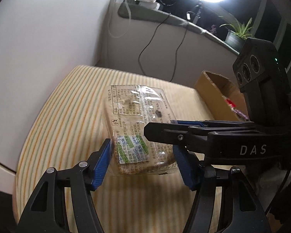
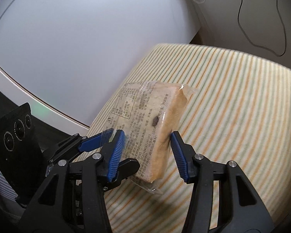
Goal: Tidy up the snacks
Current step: 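Lift the bread loaf and carry it over the cardboard box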
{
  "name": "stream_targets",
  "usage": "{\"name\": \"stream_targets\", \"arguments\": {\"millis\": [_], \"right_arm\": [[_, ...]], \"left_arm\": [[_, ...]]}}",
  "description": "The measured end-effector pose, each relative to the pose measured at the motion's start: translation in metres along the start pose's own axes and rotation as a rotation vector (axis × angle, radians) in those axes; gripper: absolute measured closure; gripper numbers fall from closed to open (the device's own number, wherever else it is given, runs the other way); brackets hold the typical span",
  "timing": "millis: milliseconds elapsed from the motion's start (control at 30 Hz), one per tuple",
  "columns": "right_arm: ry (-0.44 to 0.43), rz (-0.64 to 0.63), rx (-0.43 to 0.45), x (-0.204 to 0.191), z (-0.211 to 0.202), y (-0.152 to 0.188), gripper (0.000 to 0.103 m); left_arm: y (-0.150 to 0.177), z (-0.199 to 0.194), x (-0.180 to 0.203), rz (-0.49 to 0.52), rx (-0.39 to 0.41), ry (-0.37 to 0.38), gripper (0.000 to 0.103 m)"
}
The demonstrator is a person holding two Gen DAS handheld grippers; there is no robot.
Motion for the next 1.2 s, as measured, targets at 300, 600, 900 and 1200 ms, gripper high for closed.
{"name": "stream_targets", "arguments": {"millis": [300,600,900,1200], "right_arm": [[0.046,-0.015,0.092,0.028,-0.060,-0.025,0.051],[0.117,0.012,0.168,0.081,-0.120,-0.046,0.051],[0.174,0.056,0.207,0.138,-0.169,-0.057,0.051],[0.209,0.081,0.224,0.173,-0.193,-0.049,0.051]], "left_arm": [[-0.026,0.011,0.060,0.059,0.040,0.075,0.040],[-0.044,0.040,0.132,0.128,0.039,0.161,0.040],[-0.044,0.069,0.187,0.179,0.010,0.218,0.040],[-0.038,0.089,0.221,0.211,-0.017,0.245,0.040]]}}
Point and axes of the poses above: each gripper's, at about its wrist camera, not at the fingertips, and z roughly the way its jaws point, x to its right, y to its underside, the point moved 10 cm from there along z, roughly the way its jaws point, and after that the axes turned 15 degrees about x, right-handed, at the moved point
